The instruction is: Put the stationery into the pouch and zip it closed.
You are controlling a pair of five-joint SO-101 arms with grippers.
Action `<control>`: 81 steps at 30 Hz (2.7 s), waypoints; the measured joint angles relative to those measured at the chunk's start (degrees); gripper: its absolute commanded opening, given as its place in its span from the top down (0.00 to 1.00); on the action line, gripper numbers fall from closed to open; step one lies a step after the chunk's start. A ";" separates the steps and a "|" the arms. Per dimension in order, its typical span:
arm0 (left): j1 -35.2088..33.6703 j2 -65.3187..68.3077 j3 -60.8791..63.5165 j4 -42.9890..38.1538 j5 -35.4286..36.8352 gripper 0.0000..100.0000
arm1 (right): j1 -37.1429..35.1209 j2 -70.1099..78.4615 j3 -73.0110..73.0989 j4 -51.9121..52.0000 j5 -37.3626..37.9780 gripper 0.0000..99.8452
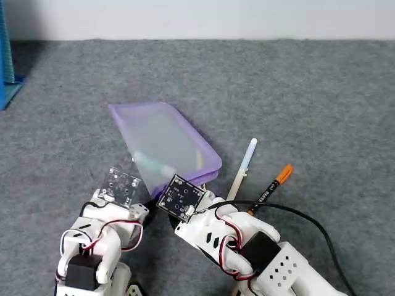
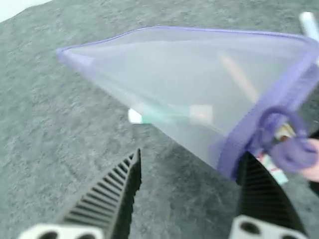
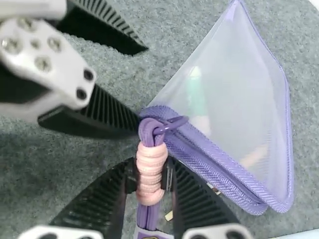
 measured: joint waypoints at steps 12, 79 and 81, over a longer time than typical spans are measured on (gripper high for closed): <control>-4.57 0.00 2.46 -4.22 0.00 0.72 | 0.00 0.00 0.00 0.00 0.00 0.99; -3.16 0.00 6.59 -8.44 12.92 0.72 | 16.88 -34.29 0.00 19.25 0.00 0.99; -3.16 0.00 8.44 -10.37 12.92 0.72 | 16.88 -35.08 0.00 19.43 0.00 0.99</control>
